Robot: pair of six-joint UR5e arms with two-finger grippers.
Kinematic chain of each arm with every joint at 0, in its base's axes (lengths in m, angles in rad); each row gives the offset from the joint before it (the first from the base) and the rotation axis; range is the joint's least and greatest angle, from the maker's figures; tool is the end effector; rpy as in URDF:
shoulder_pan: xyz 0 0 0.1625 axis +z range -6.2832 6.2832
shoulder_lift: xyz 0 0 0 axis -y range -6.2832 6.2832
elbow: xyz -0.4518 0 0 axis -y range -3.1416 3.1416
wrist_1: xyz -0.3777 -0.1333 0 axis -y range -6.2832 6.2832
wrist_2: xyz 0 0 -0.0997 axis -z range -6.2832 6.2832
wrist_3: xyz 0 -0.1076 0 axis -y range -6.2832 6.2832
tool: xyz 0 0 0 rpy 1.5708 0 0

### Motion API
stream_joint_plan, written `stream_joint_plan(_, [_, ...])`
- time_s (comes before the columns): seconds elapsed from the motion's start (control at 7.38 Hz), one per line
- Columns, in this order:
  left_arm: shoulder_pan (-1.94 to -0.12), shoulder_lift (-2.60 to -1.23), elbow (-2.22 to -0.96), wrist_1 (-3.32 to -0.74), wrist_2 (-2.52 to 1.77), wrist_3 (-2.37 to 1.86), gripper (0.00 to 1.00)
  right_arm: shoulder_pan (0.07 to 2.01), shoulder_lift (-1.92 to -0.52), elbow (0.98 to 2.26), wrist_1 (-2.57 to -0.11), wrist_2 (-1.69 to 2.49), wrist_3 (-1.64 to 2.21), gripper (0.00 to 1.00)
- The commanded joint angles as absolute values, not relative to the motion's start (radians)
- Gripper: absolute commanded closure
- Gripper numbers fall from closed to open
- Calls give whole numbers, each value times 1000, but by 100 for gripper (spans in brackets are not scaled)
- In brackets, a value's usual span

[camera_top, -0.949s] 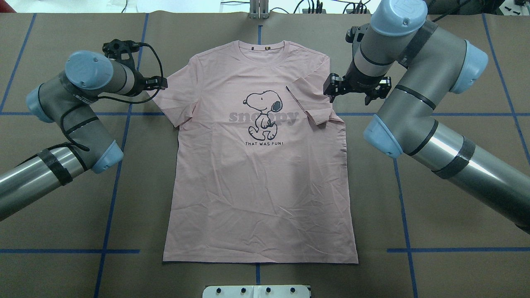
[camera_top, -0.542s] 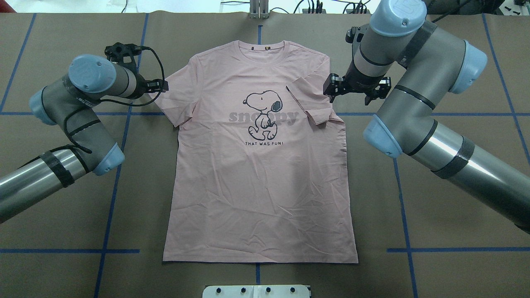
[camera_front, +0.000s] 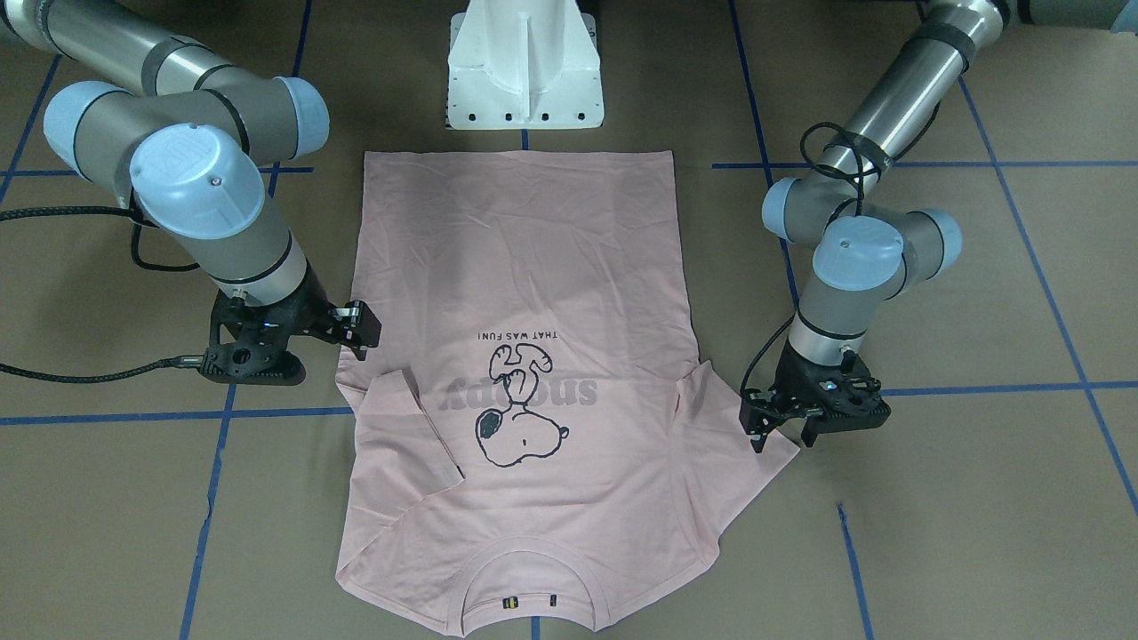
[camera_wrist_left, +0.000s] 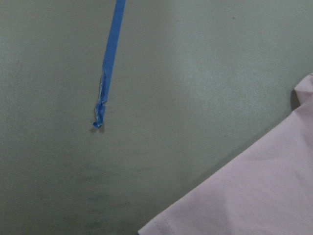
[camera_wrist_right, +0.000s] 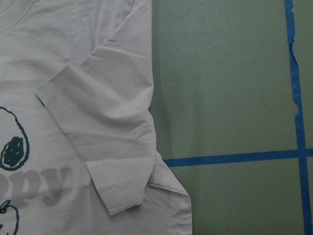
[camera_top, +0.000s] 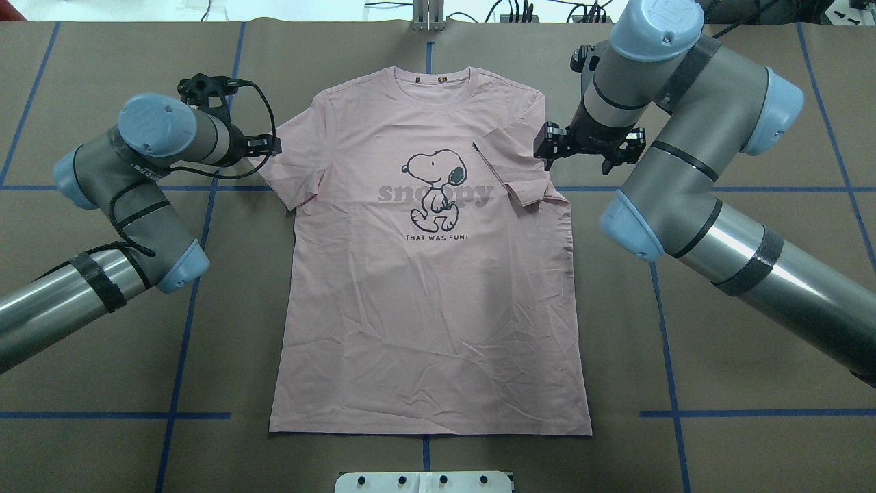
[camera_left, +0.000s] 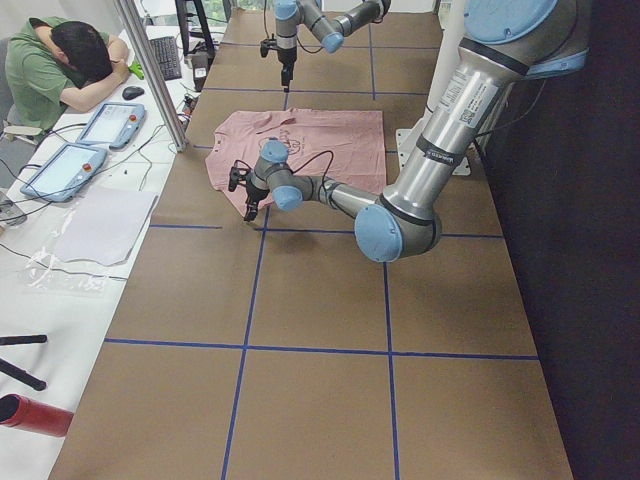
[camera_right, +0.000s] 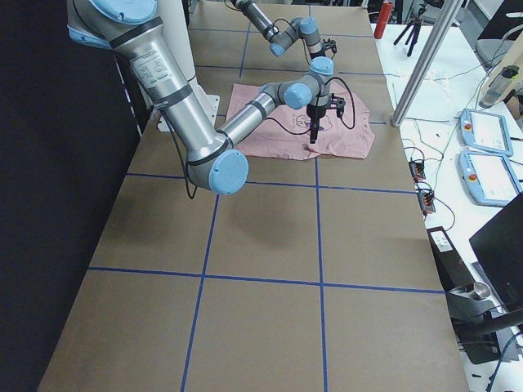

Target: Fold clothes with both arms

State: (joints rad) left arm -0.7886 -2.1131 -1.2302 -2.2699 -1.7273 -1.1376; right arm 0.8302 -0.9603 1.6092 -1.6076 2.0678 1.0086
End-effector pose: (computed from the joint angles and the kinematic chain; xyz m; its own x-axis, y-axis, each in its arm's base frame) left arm 0.4449 -0.6131 0.4617 0.6552 -0.0712 -0.7521 0.3741 0.8955 0.2412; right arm -0.4090 -0.5689 0.3246 0.7145 0.0872 0.6942 -0.0982 0.9949 -0.0239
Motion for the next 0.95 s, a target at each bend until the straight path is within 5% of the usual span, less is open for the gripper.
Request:
stream_joint_plan(0.0, [-788,-2114,-1230,-2269,-1729,-1134,76,828,-960,1609,-1608,2068,1009,0])
stream_joint_plan(0.14, [-788,-2114,-1235,-2269,-1729,-1132,100,828,-960,1609,-1608,2068,1009,0])
stream_joint_plan(0.81, [-788,-2254,-1279,-2147,-1779,-1289,100,827,-960,1611,-1606,2066,1009,0])
